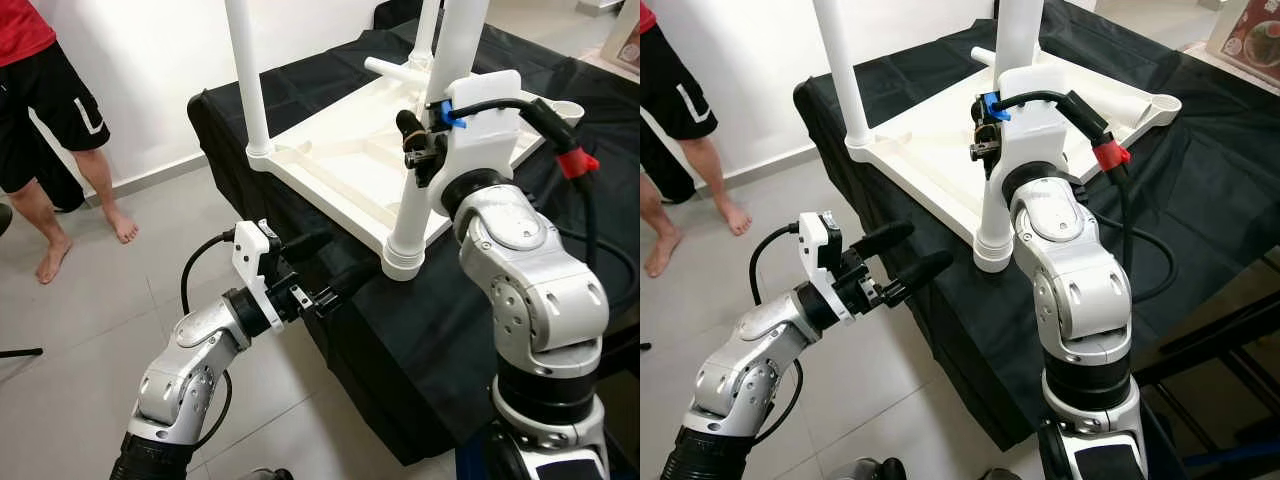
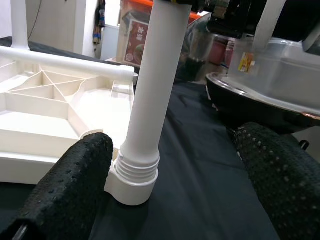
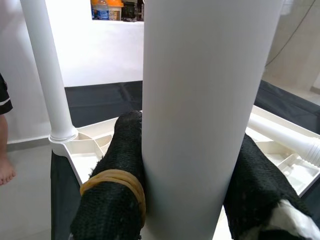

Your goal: Building children table

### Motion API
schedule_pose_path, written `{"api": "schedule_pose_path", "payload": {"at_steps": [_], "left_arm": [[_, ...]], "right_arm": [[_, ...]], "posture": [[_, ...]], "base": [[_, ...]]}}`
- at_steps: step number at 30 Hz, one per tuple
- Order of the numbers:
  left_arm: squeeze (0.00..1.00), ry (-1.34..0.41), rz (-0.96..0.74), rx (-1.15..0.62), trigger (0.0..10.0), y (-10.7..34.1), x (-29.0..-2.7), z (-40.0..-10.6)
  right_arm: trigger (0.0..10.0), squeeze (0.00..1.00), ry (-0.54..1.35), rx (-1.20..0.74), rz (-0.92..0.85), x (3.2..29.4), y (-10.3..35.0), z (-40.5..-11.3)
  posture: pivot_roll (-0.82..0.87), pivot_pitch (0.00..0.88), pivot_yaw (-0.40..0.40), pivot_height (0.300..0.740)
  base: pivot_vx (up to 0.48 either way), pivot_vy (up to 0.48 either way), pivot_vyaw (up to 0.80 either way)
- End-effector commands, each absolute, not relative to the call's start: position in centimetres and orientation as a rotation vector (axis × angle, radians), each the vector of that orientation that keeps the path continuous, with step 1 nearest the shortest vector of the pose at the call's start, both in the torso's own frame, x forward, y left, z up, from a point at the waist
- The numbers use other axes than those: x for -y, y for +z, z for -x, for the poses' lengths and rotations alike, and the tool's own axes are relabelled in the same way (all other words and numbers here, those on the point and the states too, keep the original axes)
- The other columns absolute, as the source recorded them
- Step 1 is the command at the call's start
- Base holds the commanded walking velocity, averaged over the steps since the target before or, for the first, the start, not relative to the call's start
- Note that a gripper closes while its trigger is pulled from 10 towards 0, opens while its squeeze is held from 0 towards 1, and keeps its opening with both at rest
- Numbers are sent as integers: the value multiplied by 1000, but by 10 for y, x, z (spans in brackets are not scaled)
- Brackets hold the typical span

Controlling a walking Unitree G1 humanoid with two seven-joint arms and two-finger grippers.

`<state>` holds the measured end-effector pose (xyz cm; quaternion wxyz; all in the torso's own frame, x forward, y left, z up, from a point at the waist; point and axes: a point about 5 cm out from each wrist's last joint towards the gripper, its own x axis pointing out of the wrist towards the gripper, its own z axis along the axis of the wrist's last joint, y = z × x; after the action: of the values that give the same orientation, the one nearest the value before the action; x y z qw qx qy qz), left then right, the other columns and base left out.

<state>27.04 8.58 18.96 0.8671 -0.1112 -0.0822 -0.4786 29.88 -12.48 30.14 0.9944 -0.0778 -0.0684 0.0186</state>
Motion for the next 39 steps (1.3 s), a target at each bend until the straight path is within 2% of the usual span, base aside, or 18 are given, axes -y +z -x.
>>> {"api": "schedule_pose_path", "payload": {"at_steps": [1,6,10,15,16,17,22,28,32,33,34,35,39], "left_arm": [[0,-1001,214,173,10000,190,-82,-268],[0,-910,192,190,10000,190,-83,-277],[0,-828,236,207,10000,193,-83,-293],[0,-899,259,219,10000,198,-66,-309],[0,-1025,287,230,10000,209,-47,-317],[0,-1071,291,231,10000,213,-41,-318],[0,-1172,249,197,10000,213,-28,-326],[0,-1133,184,190,10000,215,-28,-339],[0,-1040,98,229,10000,226,-27,-353],[0,-1034,107,244,9059,230,-24,-355],[0,-1034,107,244,9059,230,-24,-355],[0,-1050,118,249,0,232,-20,-355],[0,-1118,145,254,0,231,-9,-350]], "right_arm": [[0,0,-99,-141,206,148,257,-310],[0,0,-96,-136,197,149,258,-310],[0,0,-87,-126,186,148,260,-311],[0,0,-83,-118,183,147,262,-310],[0,0,-80,-114,180,145,263,-308],[0,0,-80,-114,179,144,263,-308],[0,0,-76,-110,173,141,265,-306],[0,0,-75,-107,168,140,266,-304],[0,0,-72,-105,165,139,268,-303],[0,0,-71,-105,163,138,268,-303],[0,0,-71,-105,163,138,268,-303],[0,0,-71,-105,162,138,268,-303],[0,0,-71,-102,161,137,270,-302]], "posture": [[-100,170,10,740],[-98,174,9,740],[-97,177,9,740],[-102,182,15,740],[-111,189,23,740],[-112,190,25,740],[-120,201,36,740],[-123,206,39,740],[-120,214,41,740],[-122,216,43,740],[-122,216,43,740],[-123,216,43,740],[-130,217,47,740]], "base": [[0,0,0],[0,0,0],[0,0,0],[0,0,0],[0,0,0],[0,0,0],[0,0,0],[0,0,0],[0,0,0],[0,0,0],[0,0,0],[0,0,0],[0,0,0]]}}
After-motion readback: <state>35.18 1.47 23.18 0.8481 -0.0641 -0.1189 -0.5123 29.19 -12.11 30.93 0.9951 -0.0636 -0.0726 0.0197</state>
